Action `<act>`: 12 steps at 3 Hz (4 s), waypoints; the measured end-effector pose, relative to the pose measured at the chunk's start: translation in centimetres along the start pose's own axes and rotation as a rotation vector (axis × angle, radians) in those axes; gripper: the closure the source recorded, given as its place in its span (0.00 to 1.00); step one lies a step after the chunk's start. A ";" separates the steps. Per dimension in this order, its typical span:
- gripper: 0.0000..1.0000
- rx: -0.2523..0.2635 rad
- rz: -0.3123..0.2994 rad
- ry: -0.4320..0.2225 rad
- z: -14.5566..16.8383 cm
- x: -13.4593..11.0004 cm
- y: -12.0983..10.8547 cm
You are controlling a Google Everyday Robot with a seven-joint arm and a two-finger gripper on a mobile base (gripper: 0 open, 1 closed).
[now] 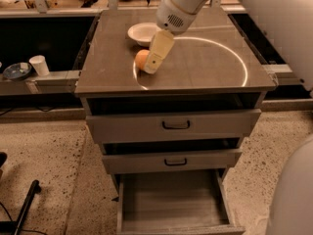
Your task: Place orange into bottom drawer
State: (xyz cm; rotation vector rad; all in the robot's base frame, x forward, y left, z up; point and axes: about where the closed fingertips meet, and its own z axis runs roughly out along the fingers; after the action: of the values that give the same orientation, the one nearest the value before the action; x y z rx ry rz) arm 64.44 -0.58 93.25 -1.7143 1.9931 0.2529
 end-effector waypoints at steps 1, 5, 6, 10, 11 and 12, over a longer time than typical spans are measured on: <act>0.00 -0.002 0.024 -0.042 3.1 -0.8 -0.9; 0.25 0.012 0.160 -0.122 9.8 0.4 -4.1; 0.49 -0.018 0.171 -0.201 10.9 0.3 -3.9; 1.00 -0.282 -0.246 -0.368 2.9 8.9 11.5; 1.00 -0.300 -0.171 -0.188 5.5 17.2 16.8; 1.00 -0.335 -0.175 -0.192 6.1 17.0 17.8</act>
Offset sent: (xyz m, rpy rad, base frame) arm 0.0429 0.0402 -0.0452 0.1269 0.0056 -0.0609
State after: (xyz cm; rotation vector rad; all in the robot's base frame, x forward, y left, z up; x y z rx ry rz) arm 47.32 -9.29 76.70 -1.9706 1.7217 0.6947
